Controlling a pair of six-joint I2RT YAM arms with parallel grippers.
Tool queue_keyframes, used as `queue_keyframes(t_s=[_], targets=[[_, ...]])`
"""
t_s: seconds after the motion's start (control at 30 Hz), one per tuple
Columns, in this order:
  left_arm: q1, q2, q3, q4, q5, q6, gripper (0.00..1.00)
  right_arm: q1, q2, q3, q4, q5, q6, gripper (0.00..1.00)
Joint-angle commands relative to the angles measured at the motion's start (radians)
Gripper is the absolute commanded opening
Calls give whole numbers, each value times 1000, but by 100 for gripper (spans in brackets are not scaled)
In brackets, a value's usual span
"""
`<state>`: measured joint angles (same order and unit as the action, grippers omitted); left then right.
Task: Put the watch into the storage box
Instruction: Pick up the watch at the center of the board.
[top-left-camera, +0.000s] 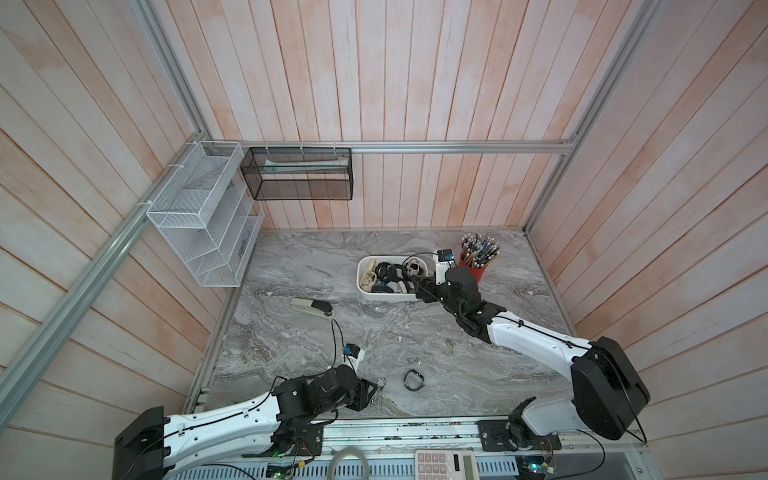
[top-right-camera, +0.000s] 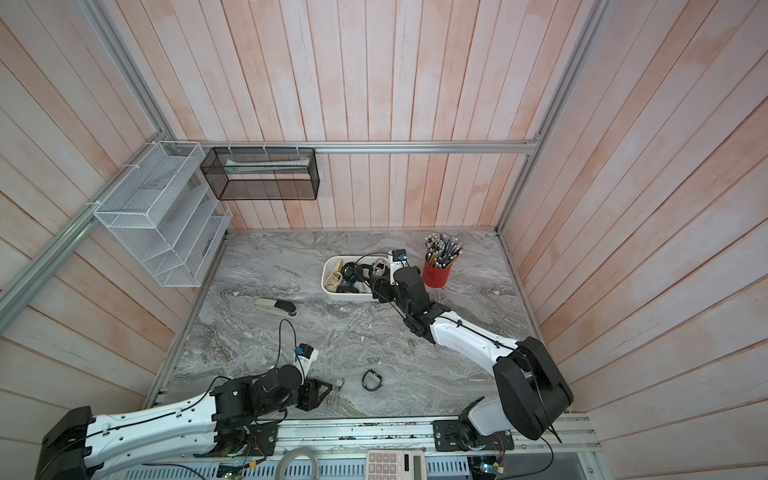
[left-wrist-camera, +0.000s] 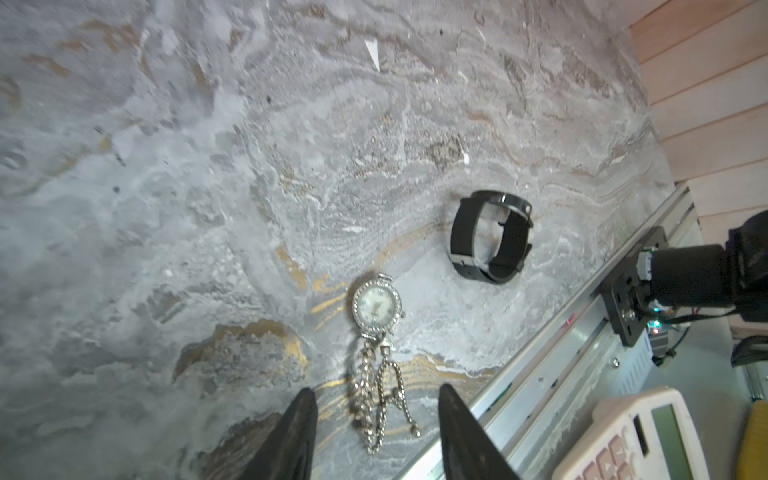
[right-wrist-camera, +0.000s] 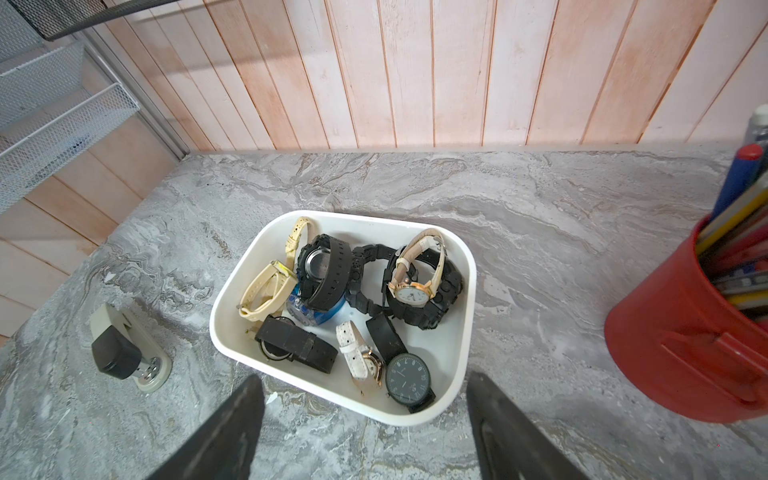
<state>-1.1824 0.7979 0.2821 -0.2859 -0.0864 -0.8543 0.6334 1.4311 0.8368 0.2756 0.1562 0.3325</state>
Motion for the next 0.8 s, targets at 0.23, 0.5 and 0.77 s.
queue_keyframes(t_s=[0.23,0.5,0.77], targets=[[-34,119,17,10,-11,-33,43,-2,-20,-4,-16,32,-6,79],[-34,277,84,38,-4,7,37,-2,-20,-15,-15,40,-8,78],[-34,351,97,69,17,20,36,-4,-23,-24,-15,53,-17,79]])
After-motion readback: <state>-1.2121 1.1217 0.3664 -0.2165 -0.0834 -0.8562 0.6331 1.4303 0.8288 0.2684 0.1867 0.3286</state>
